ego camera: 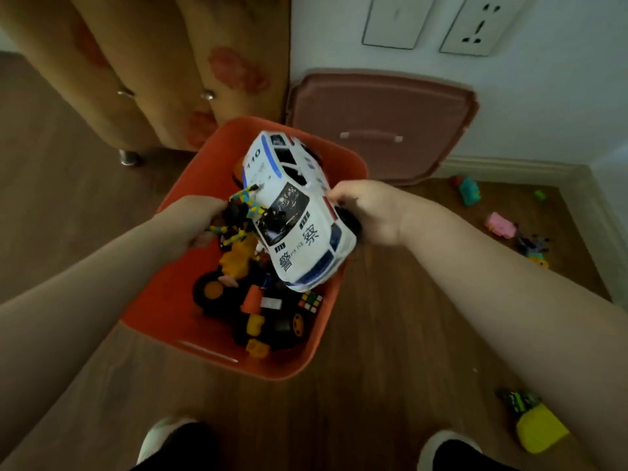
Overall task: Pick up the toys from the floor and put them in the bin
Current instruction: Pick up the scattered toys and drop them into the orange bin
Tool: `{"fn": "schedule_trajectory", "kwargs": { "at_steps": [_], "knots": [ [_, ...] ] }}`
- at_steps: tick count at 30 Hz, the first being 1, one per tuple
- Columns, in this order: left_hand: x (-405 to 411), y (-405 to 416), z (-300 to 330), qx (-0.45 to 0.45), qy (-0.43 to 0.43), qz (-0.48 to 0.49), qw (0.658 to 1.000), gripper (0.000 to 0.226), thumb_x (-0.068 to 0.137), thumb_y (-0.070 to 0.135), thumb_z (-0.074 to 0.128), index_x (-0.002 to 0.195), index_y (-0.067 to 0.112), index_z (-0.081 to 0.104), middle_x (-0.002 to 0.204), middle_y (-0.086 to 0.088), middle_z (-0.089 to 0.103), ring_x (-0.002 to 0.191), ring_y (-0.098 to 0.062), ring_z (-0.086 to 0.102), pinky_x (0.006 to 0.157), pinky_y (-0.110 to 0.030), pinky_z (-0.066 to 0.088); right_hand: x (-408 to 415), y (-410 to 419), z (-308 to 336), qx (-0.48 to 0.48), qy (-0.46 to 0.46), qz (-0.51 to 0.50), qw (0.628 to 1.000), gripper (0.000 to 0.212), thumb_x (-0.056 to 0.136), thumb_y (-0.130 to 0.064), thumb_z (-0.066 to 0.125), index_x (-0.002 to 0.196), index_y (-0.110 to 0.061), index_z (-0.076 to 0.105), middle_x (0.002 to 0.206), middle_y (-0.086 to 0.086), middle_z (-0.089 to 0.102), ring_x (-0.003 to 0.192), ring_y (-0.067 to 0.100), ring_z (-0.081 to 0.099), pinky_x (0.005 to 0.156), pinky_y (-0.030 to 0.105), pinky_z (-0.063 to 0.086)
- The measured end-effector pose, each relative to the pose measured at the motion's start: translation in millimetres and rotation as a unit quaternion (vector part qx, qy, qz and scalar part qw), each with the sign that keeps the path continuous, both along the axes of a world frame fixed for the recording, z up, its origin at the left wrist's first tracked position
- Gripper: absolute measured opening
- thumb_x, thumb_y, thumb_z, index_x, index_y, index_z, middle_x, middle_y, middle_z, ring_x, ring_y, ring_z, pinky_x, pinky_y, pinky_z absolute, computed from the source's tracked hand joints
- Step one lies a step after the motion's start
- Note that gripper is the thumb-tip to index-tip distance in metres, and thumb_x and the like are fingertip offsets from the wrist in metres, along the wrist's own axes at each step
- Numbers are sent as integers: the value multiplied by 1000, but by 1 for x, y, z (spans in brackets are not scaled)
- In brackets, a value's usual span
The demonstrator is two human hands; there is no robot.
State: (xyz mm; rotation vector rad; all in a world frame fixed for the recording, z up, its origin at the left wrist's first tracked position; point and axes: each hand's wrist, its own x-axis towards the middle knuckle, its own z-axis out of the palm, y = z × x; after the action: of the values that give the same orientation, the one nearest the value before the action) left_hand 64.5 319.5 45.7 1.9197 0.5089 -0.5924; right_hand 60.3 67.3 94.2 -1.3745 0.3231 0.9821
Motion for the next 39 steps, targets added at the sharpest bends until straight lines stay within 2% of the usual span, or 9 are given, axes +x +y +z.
{"fn": "schedule_trajectory", "kwargs": {
  "at_steps": [3,10,15,18,21,23,29,34,39],
  "knots": [
    [-9,2,-4,33,-26,-37,998,23,95,23,50,111,12,62,82,-5,54,58,-17,40,51,-23,32,5,20,-4,-284,-162,59,943,35,87,-14,50,122,-11,51,114,7,59,106,24,56,88,37,47],
    [-6,-5,-9,52,-38,-67,996,26,96,24,43,115,27,61,102,-3,55,62,-13,41,53,-25,35,0,60,-23,-304,-204,51,929,103,65,-51,75,145,-31,13,147,0,30,125,25,44,101,45,44],
    [-8,7,-6,-40,-45,-22,998,32,94,16,40,93,37,63,99,-2,54,73,-16,45,52,-23,34,3,52,-32,-165,-155,-93,970,98,73,-25,77,145,-31,10,136,3,41,112,25,54,80,37,52],
    [-4,17,-3,-164,-60,64,983,33,95,11,34,94,28,62,80,-6,48,43,-6,43,39,-13,30,0,67,-42,-27,-22,-186,982,79,72,-32,75,137,-21,31,123,12,59,101,29,64,80,42,55],
    [-4,29,0,-71,-26,26,997,25,96,12,34,97,19,59,91,-10,48,50,-9,46,40,-16,35,-5,91,-49,-178,-62,-66,980,91,70,-49,70,144,-21,26,143,11,42,126,31,47,105,45,39],
    [-8,30,0,32,-8,-52,998,28,97,11,33,104,16,59,99,-9,50,63,-18,48,45,-22,43,-6,90,-49,-401,-263,81,873,87,80,-51,60,149,-22,14,157,12,9,144,32,12,117,45,16],
    [-13,21,-17,256,-59,-148,954,27,96,4,36,118,0,51,97,-16,57,80,-25,51,67,-33,40,-16,64,-54,-367,-476,311,736,77,87,-47,50,148,-39,4,156,3,-24,146,26,-8,118,48,7],
    [-22,17,3,147,-289,19,946,35,99,17,33,131,15,47,126,-6,55,108,-19,54,78,-15,40,-26,64,-65,-358,-462,318,746,98,81,-60,55,148,-32,-12,153,-2,-32,146,24,1,118,40,17],
    [-31,2,0,230,-288,-215,905,58,98,37,33,150,23,10,157,-3,16,144,-18,14,114,-32,14,-22,73,-63,-397,-472,311,723,99,83,-63,49,148,-24,-14,155,1,-27,147,22,-2,118,36,6]
  ]
}}
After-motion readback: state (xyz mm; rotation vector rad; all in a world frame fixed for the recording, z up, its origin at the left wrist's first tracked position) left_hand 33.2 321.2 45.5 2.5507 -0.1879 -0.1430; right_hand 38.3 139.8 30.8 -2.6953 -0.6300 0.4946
